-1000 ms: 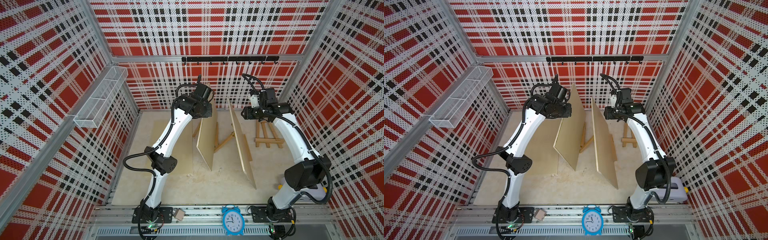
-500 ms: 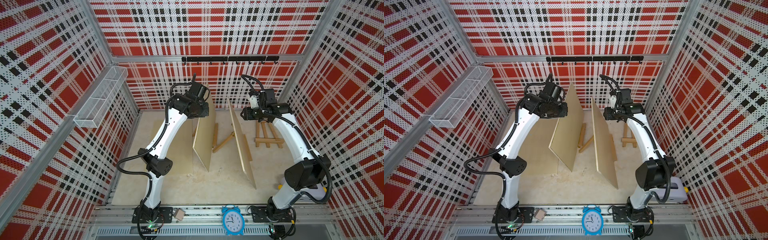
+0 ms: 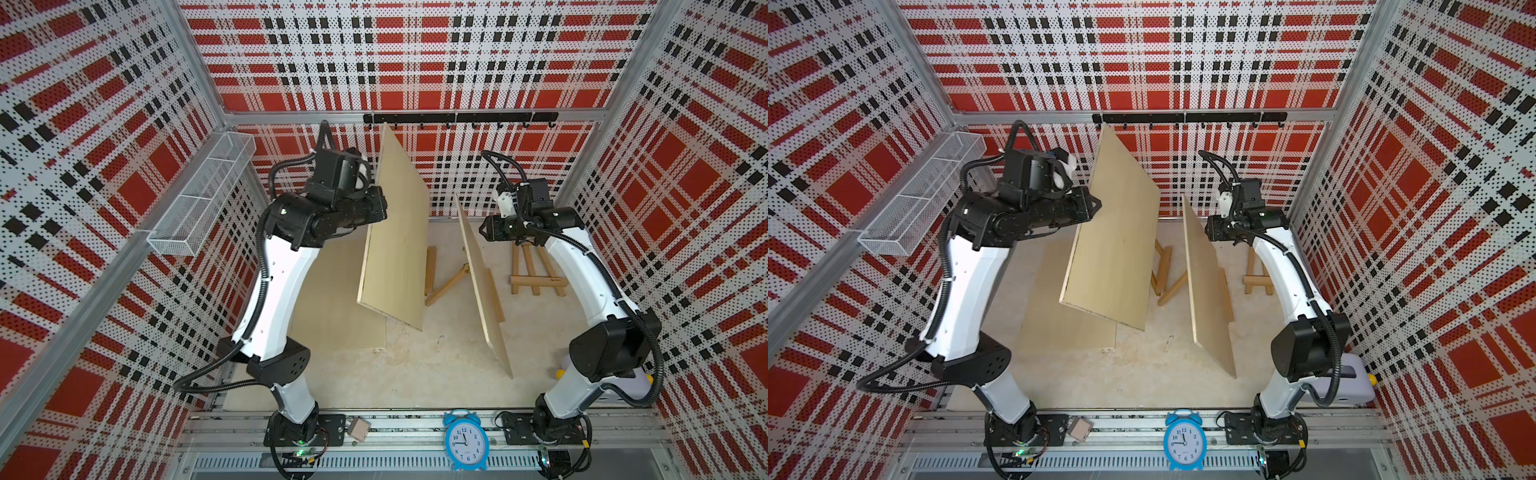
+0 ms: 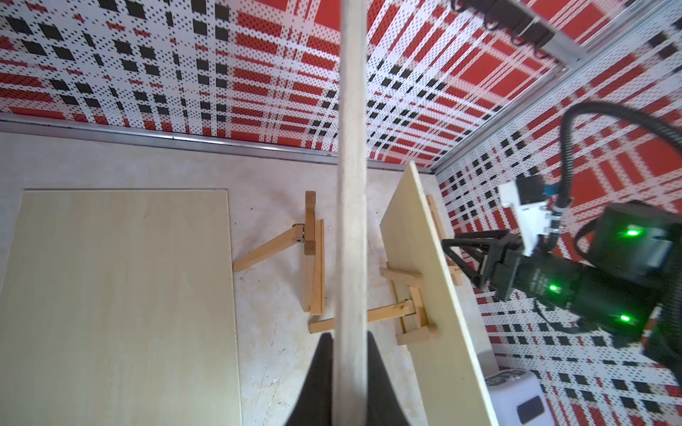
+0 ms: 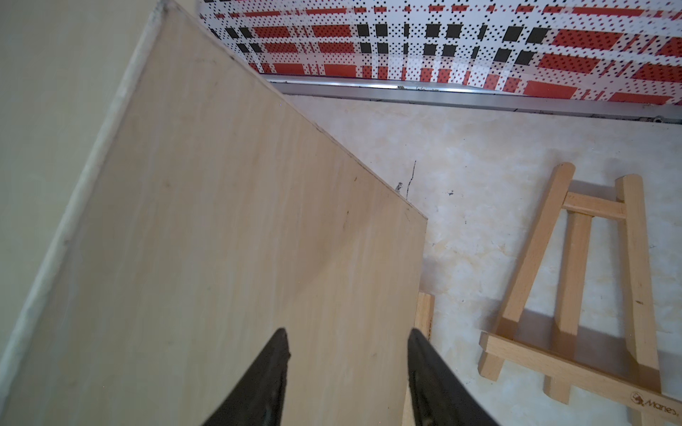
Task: Disassemble the easel
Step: Pick up the drawing board from the easel, then place the drawing board on the drawing board.
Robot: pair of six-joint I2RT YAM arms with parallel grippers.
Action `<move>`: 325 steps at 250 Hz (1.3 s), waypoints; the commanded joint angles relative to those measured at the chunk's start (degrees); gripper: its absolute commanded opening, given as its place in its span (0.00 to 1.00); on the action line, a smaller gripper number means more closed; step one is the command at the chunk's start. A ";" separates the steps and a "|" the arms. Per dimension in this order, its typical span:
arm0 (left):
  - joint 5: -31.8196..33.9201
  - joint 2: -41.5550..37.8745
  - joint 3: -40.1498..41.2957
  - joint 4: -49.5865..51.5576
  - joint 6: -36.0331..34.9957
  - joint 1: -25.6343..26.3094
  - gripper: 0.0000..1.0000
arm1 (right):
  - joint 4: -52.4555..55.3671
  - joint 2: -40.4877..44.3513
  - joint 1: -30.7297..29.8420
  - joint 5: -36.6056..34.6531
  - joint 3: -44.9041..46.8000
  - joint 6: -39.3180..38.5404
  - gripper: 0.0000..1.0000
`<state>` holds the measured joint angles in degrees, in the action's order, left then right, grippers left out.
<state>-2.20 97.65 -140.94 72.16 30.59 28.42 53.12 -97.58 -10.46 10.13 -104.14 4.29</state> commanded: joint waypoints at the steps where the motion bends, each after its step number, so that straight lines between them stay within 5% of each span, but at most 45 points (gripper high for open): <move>1: -3.64 -9.20 2.84 -15.46 3.46 -2.28 0.00 | -1.88 2.35 0.19 1.12 0.43 0.08 0.54; 74: 2.45 -20.81 8.66 -12.19 3.41 -8.30 0.00 | -1.99 2.68 0.17 1.38 -0.03 -0.08 0.54; 136: 2.68 -22.29 11.67 -6.93 3.73 -14.84 0.00 | -1.26 2.36 0.18 1.47 -1.23 -0.78 0.54; 213: -12.57 -19.19 25.17 -12.41 1.40 -25.79 0.00 | -0.17 2.84 0.18 1.12 -0.92 -0.96 0.54; 325: -21.79 -10.39 37.70 -20.39 -7.87 -27.78 0.00 | 0.22 4.46 0.18 -0.01 0.55 0.62 0.53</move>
<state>-18.28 87.59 -104.40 63.75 25.45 1.39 54.08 -95.00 -10.46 10.46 -104.01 4.40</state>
